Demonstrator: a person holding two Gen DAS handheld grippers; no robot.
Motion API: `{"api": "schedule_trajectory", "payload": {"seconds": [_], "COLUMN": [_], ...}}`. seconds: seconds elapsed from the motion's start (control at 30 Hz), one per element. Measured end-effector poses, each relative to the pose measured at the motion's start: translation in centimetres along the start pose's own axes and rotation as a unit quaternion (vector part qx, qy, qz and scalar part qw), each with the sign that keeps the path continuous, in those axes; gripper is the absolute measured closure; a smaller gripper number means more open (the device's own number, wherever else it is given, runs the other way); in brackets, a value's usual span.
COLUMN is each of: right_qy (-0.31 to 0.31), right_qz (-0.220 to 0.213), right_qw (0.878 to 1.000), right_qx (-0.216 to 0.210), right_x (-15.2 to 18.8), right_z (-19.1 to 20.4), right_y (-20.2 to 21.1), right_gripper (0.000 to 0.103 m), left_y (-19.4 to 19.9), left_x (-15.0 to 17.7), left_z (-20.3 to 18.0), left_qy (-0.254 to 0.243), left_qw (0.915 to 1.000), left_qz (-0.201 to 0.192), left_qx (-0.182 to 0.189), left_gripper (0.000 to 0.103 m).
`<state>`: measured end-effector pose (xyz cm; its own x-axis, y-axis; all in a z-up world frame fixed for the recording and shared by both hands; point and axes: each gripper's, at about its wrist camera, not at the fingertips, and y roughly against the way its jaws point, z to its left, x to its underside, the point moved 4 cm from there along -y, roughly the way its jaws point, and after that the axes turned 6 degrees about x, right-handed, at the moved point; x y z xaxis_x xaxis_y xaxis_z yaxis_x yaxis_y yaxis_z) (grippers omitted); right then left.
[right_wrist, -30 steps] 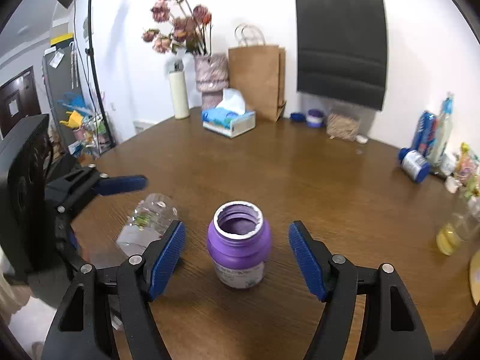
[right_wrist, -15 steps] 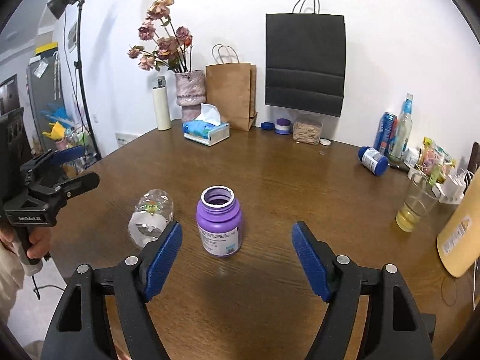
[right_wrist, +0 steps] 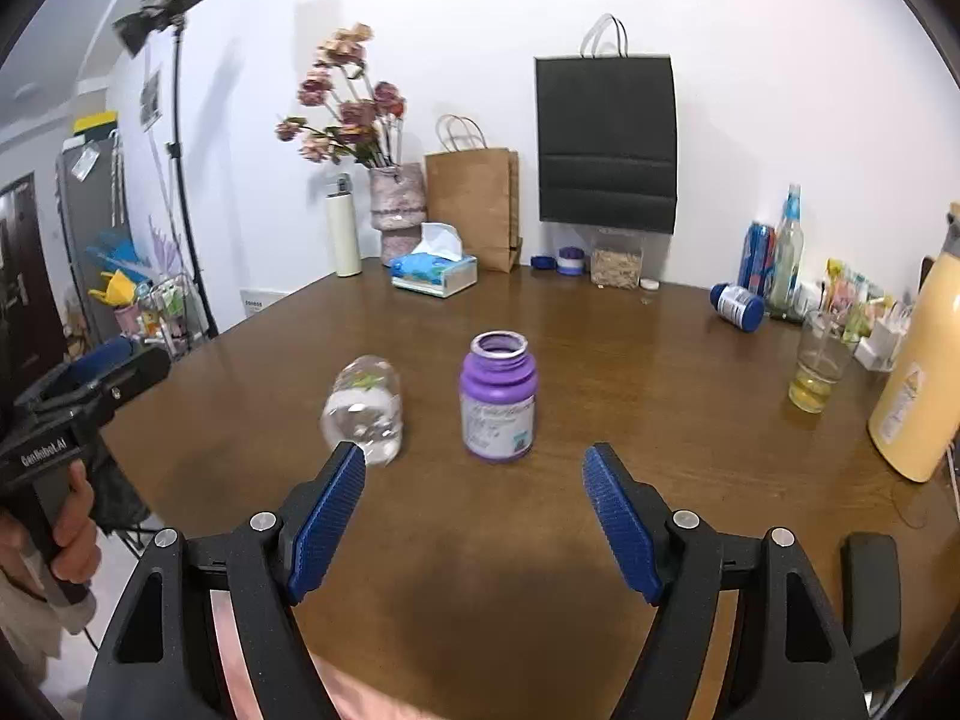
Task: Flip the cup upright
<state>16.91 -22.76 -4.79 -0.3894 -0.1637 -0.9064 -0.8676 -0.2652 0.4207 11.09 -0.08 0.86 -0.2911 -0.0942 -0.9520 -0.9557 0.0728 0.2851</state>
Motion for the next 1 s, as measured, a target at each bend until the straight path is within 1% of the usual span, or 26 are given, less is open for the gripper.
{"api": "schedule_trajectory", "payload": {"seconds": [0.07, 0.13, 0.17, 0.23, 0.27, 0.3, 0.4, 0.43, 0.5, 0.53, 0.6, 0.73, 0.9, 1.0], "right_qy": [0.008, 0.002, -0.001, -0.008, -0.013, -0.027, -0.052, -0.048, -0.021, -0.004, -0.004, -0.011, -0.004, -0.002], "right_qz": [-0.009, -0.010, -0.008, -0.002, -0.003, -0.011, -0.046, -0.053, -0.057, -0.052, -0.047, -0.048, -0.056, -0.053], "right_qw": [1.000, 1.000, 1.000, 1.000, 1.000, 1.000, 0.997, 0.997, 0.998, 0.999, 0.999, 0.999, 0.998, 0.998], "right_qx": [0.001, 0.007, 0.001, -0.003, -0.005, -0.012, -0.024, -0.022, -0.014, -0.009, -0.014, -0.006, -0.010, -0.012], "right_x": [0.9, 2.0, 2.7, 4.2, 4.7, 5.8, 8.7, 9.6, 10.5, 10.8, 10.8, 10.7, 10.6, 10.8], "right_z": [0.9, 1.6, 2.0, 2.6, 2.8, 3.1, 3.8, 4.2, 5.0, 5.4, 5.5, 5.4, 5.6, 5.9], "right_y": [1.6, 3.0, 3.5, 4.5, 4.9, 5.9, 8.7, 9.5, 10.2, 10.2, 9.9, 9.8, 9.8, 9.7], "right_gripper": [0.023, 0.023, 0.023, 0.023, 0.023, 0.023, 0.023, 0.023, 0.023, 0.023, 0.023, 0.023, 0.023, 0.023], "left_y": [2.1, 4.0, 4.9, 6.7, 7.4, 8.6, 10.6, 11.5, 12.9, 13.0, 12.7, 12.5, 12.8, 12.9], "left_x": [0.5, 1.4, 1.9, 2.8, 3.3, 4.1, 6.2, 6.8, 6.9, 6.6, 6.4, 6.7, 6.8, 6.9], "left_z": [0.1, 0.0, -0.3, -0.9, -1.0, -0.9, -1.1, -1.4, -1.8, -1.6, -1.3, -1.7, -1.8, -1.7], "left_qy": [0.002, -0.003, -0.017, -0.048, -0.050, -0.040, -0.025, -0.031, -0.052, -0.045, -0.034, -0.039, -0.040, -0.041], "left_qw": [0.9998, 0.9993, 0.9989, 0.9967, 0.9961, 0.9960, 0.9978, 0.9973, 0.9933, 0.9932, 0.9944, 0.9955, 0.9953, 0.9952], "left_qz": [-0.011, -0.026, -0.033, -0.046, -0.051, -0.056, -0.048, -0.053, -0.082, -0.086, -0.081, -0.076, -0.076, -0.077], "left_qx": [-0.018, -0.025, -0.027, -0.046, -0.052, -0.057, -0.039, -0.041, -0.062, -0.065, -0.058, -0.043, -0.044, -0.045], "left_gripper": [0.000, 0.000, 0.000, 0.000, 0.000, 0.000, 0.000, 0.000, 0.000, 0.000, 0.000, 0.000, 0.000, 0.000]}}
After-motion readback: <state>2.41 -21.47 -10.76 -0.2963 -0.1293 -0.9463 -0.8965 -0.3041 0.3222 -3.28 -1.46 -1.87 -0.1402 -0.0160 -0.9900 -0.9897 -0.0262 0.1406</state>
